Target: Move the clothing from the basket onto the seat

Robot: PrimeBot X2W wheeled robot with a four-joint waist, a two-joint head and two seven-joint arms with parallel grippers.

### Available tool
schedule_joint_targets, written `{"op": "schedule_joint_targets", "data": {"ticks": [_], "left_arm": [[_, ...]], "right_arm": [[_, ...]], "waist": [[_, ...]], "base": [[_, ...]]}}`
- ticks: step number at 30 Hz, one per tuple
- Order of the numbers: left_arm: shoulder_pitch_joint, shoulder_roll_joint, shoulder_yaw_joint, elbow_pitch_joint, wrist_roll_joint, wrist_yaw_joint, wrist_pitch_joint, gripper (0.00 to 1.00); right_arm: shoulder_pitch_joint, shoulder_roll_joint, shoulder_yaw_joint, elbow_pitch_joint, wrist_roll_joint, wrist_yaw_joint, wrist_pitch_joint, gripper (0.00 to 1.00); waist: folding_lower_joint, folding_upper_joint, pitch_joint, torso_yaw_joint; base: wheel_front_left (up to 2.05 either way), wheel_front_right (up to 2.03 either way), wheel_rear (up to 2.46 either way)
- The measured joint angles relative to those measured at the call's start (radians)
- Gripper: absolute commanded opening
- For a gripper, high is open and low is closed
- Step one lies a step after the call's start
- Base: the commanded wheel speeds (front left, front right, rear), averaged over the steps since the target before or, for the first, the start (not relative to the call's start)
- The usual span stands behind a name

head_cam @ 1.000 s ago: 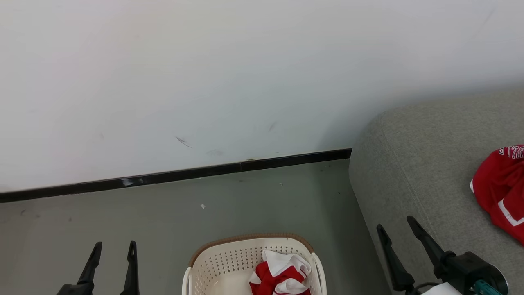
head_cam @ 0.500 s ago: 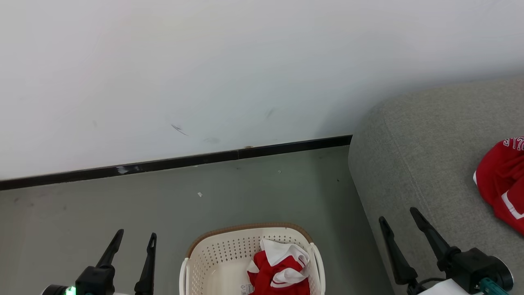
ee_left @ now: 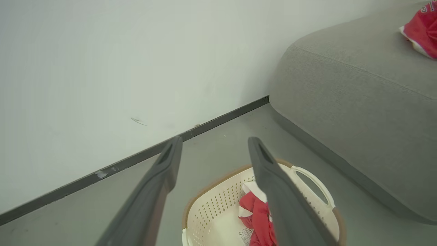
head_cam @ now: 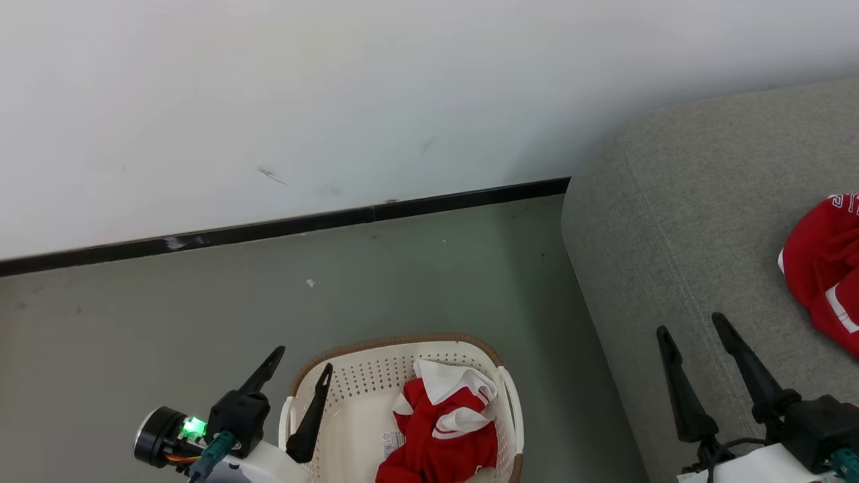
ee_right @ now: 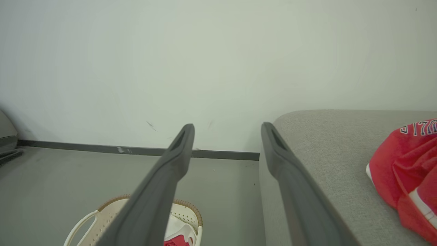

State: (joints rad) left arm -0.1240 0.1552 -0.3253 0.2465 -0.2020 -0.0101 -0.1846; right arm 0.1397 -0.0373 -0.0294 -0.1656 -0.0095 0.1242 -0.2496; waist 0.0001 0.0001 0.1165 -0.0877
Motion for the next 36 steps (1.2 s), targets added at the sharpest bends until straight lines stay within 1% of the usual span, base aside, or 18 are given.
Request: {"op": "schedule_joint_targets", "data": {"ticks": [3, 7, 9, 13, 19, 20, 36], "left_arm": [[-0.033, -0.007, -0.029, 0.032, 0.014, -0.013, 0.012, 1.0], [-0.081, -0.03, -0.082, 0.083, 0.034, -0.047, 0.026, 1.0], [-0.101, -0.033, -0.099, 0.106, 0.046, -0.047, 0.035, 1.0], [-0.141, -0.04, -0.122, 0.153, 0.071, -0.064, 0.044, 1.0], [-0.195, -0.052, -0.149, 0.204, 0.091, -0.072, 0.052, 1.0], [-0.216, -0.053, -0.157, 0.225, 0.096, -0.073, 0.052, 1.0], [-0.356, -0.054, -0.189, 0.375, 0.156, -0.081, 0.051, 1.0]], "right_arm": [[-0.001, 0.0, -0.018, -0.027, -0.001, 0.0, 0.0, 1.0], [-0.004, 0.0, -0.025, -0.06, -0.002, 0.0, 0.0, 1.0], [-0.005, 0.0, -0.026, -0.072, -0.002, 0.0, 0.0, 1.0], [-0.026, 0.0, -0.026, -0.095, -0.002, 0.0, 0.0, 1.0], [-0.066, 0.0, -0.025, -0.127, -0.001, 0.0, -0.001, 1.0], [-0.076, 0.0, -0.023, -0.14, -0.001, 0.0, -0.001, 1.0], [-0.209, 0.0, 0.007, -0.181, 0.024, 0.0, -0.006, 1.0]], "waist": [[0.0, 0.0, 0.025, -0.008], [0.0, 0.0, 0.07, -0.024], [0.0, 0.0, 0.09, -0.032], [0.0, 0.0, 0.131, -0.047], [0.0, 0.0, 0.187, -0.07], [0.0, 0.0, 0.21, -0.08], [0.0, 0.0, 0.38, -0.158]], "base": [[0.0, 0.0, 0.0], [0.0, 0.0, 0.0], [0.0, 0.0, 0.0], [0.0, 0.0, 0.0], [0.0, 0.0, 0.0], [0.0, 0.0, 0.0], [0.0, 0.0, 0.0]]}}
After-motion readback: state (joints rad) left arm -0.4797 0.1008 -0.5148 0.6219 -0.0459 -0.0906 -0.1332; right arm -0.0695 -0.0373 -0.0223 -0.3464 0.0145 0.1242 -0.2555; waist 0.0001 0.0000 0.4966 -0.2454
